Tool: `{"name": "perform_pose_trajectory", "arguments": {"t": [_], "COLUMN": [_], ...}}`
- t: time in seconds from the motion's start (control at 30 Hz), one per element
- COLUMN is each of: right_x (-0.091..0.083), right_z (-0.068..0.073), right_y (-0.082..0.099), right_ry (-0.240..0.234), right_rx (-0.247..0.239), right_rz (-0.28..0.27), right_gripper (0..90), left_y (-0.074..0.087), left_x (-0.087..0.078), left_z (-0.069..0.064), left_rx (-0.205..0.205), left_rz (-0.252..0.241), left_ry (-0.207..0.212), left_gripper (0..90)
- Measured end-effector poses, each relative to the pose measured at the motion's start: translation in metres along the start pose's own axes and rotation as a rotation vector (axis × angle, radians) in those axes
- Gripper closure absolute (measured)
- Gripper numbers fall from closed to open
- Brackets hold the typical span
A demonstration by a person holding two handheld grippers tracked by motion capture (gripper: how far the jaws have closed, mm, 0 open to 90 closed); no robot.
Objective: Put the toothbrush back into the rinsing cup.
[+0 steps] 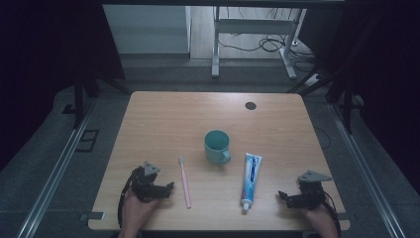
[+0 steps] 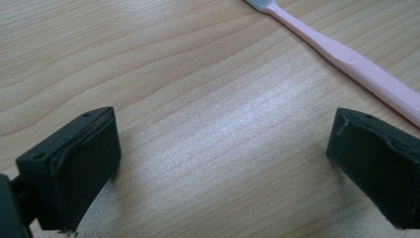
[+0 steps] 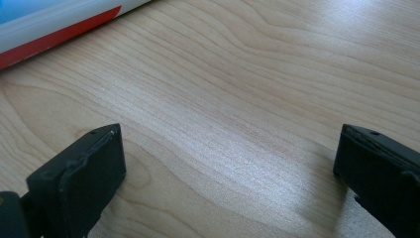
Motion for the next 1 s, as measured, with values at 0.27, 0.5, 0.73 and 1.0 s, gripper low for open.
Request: {"name": "perform_pose_trajectory", "arguments": {"t": [0.27,0.5,0.73,1.0], "right_x": [-0.001,-0.0018,-0.0018,-0.0018], "right_z": [0.0007,0.0011,0.0011,0.0011], "right_y": [0.0005,0.0008,0.0008,0.0008], "right_ry": [0.007,0.009,0.009,0.009], "right_rx": [0.007,0.01,0.01,0.01], "right_rz": [-0.003,-0.004,-0.004,-0.004], "right_gripper": [0.6,1.4,1.4,1.4], "left_y": [-0.0002,0.0,0.0003,0.0002], "left_x": [0.0002,-0.0004,-0.0012,-0.0032], "left_z": [-0.0001,0.0006,0.0008,0.0009], "left_rx": [-0.003,0.0,0.001,0.012], "left_rz": [0.0,-0.002,-0.004,-0.007], "left_ry": [-0.002,0.0,0.001,0.007], "left_gripper": [0.1,1.0,2.0,6.5]}}
Point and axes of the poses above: each handheld gripper's, and its own axes: x roughly forward along the jaws, y roughly out of its underside, z roughly to its left, the point moved 4 cm from there along x, roughly forward along the jaws, and after that the axes turned 15 degrees about y, right-handed, at the moved point
